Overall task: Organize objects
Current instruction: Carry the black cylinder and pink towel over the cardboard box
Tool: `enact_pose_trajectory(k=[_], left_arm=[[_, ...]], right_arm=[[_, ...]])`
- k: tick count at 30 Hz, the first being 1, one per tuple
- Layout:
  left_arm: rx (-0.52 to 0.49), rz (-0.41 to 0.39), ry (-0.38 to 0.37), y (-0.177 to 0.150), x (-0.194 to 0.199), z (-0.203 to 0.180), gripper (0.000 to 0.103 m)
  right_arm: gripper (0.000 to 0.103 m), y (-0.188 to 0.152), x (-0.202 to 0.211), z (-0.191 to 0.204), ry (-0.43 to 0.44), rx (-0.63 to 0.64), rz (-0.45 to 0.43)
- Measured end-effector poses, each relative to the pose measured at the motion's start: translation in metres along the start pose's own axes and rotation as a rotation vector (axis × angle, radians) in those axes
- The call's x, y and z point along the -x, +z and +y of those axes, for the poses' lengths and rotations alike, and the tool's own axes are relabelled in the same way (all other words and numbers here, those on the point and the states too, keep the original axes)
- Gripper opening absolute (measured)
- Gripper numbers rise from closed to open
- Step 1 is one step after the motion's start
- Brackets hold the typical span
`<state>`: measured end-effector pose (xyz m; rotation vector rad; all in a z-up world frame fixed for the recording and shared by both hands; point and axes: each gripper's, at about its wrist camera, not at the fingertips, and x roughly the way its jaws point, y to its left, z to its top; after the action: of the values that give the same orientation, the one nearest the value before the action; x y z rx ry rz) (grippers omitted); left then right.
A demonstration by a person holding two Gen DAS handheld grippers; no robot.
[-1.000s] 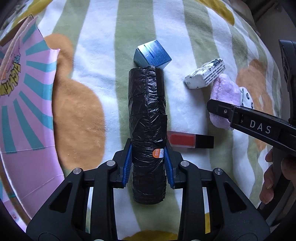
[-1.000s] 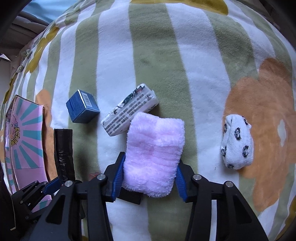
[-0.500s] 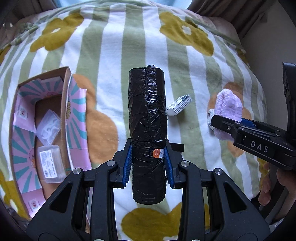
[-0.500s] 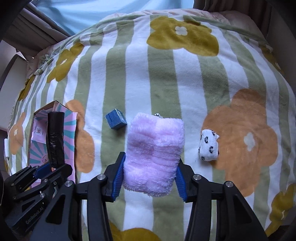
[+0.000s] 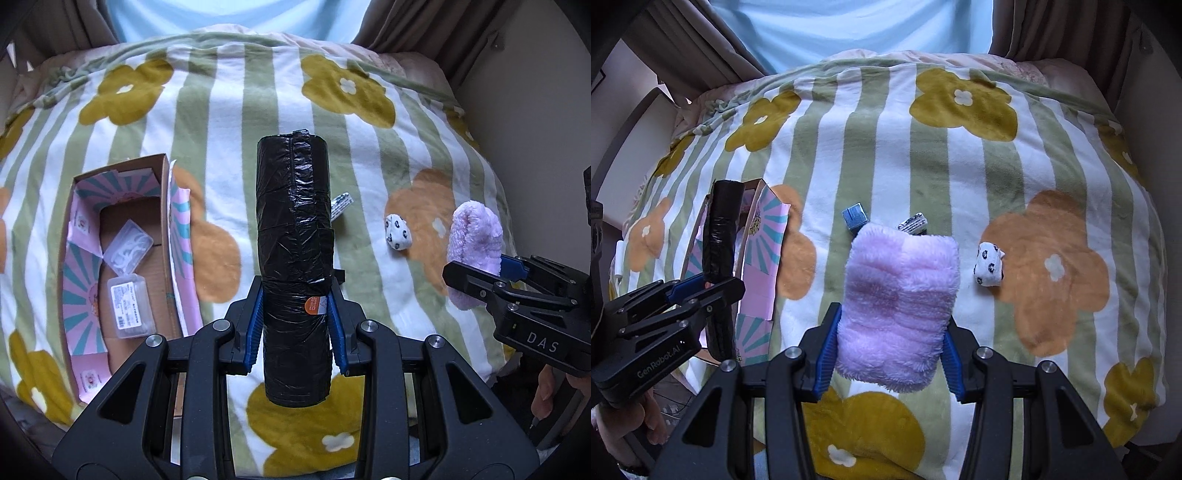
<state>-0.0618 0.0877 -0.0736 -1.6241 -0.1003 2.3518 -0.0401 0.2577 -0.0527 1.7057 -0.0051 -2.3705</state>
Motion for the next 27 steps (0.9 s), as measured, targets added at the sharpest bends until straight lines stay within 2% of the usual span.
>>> enact_pose_trajectory(k=[5, 11, 19, 27], left_arm=[[-0.001, 0.003, 0.004, -0.013, 0.005, -0.003, 0.028], [0.008, -0.024, 0.014, -0.015, 0.016, -0.001, 0.028], [0.058, -0.071, 0.035, -0.009, 0.033, 0.014, 0.028], [0.176, -0.105, 0.091, -0.014, 0.05, 0.057, 0.028]], right_arm=[[0.045, -0.015, 0.006, 0.002, 0.002, -0.014, -0.012], [0.045, -0.017, 0.013, 0.007, 0.007, -0.001, -0.028], [0.045, 0.0, 0.018, 0.026, 0.022, 0.066, -0.049], [0.045, 0.027, 0.006, 0.067, 0.072, 0.186, -0.044]])
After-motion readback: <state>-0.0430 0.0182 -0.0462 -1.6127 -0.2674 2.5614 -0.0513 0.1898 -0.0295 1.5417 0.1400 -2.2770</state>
